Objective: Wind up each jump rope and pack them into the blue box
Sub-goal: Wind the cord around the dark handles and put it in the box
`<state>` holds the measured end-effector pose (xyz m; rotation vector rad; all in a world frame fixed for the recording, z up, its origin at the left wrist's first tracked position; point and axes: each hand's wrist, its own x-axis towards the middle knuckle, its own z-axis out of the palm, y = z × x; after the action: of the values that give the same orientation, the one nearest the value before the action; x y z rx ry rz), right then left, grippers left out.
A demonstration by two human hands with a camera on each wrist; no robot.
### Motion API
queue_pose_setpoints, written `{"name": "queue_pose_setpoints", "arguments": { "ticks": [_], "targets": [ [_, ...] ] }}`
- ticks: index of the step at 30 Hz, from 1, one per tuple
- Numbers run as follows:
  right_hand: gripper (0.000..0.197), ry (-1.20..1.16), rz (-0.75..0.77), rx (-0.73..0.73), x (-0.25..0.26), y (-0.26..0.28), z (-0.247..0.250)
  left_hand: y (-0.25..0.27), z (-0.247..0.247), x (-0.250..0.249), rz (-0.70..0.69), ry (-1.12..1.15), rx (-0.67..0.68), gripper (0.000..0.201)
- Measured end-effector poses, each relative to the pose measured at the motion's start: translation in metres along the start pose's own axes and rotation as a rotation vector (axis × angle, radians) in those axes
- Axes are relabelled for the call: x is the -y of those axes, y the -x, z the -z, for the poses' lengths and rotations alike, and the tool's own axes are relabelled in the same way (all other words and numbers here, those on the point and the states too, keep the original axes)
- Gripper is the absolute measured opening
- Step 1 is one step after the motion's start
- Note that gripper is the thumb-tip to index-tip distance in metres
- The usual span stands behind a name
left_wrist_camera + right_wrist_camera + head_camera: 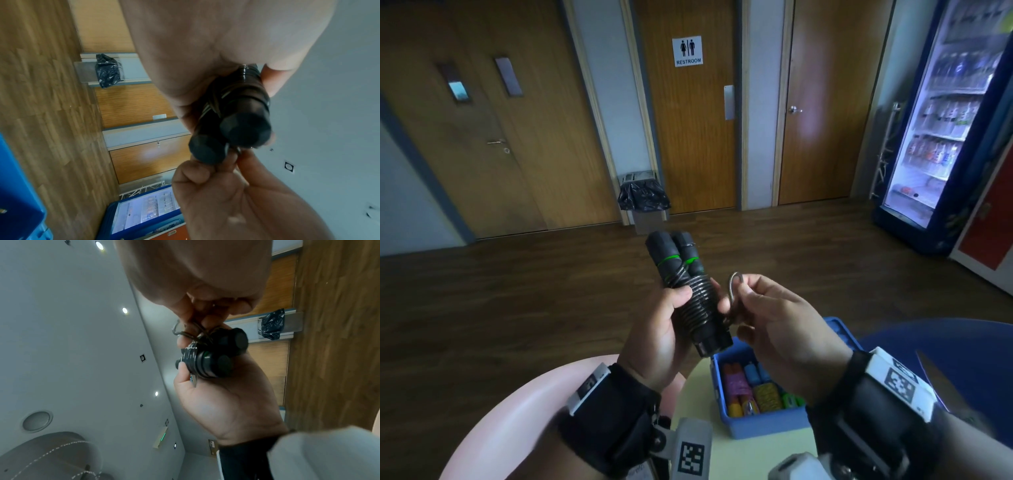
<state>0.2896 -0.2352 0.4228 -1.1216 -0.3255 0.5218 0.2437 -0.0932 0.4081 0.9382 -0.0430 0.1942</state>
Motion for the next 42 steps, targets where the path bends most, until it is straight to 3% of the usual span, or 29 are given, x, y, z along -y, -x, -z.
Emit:
{"name": "queue_pose_setpoints", "arguments": {
  "ticks": [3,7,11,15,18,21,25,28,31,37,42],
  "targets": [
    [0.013,0.093,0.007,-0.041,0.001,-0.002,0.001,0.004,0.0,0.006,-0.037,-0.116,0.027,0.04],
    [0.022,0.347,0.133,-0.013,0.002,-0.001,-0.002,0.004,0.0,0.011,-0.04,-0.097,-0.061,0.059],
    [0.017,0.675,0.261,0.017,0.004,0.005,-0.003,0.002,0.004,0.011,-0.036,-0.054,-0.135,0.046],
    [0.018,0.899,0.333,0.021,0.0,0.006,0.001,-0.002,-0.001,0.008,-0.037,0.042,-0.185,0.049],
    [0.007,1.077,0.622,-0.071,-0.005,0.005,0.001,-0.002,-0.007,0.008,-0.034,0.111,-0.187,0.056],
    [0.02,1.215,0.855,-0.153,-0.011,-0.002,0.006,0.0,-0.012,0.005,-0.019,0.153,-0.183,0.075],
    [0.025,1.208,0.976,-0.171,-0.012,-0.004,0.01,0.001,-0.01,0.001,0.0,0.222,-0.152,0.077],
    [0.029,1.107,0.978,-0.155,-0.015,0.002,0.006,0.004,-0.01,-0.003,0.008,0.224,-0.125,0.105],
    [0.029,1.027,0.985,-0.145,-0.016,0.005,0.004,0.008,-0.012,-0.004,0.025,0.256,-0.091,0.113],
    [0.024,1.049,1.05,-0.132,-0.009,0.006,0.005,0.013,-0.017,-0.005,0.017,0.273,-0.094,0.111],
    [0.016,0.994,0.965,-0.192,-0.009,0.009,0.003,0.013,-0.02,-0.007,0.001,0.241,-0.119,0.095]
  ]
}}
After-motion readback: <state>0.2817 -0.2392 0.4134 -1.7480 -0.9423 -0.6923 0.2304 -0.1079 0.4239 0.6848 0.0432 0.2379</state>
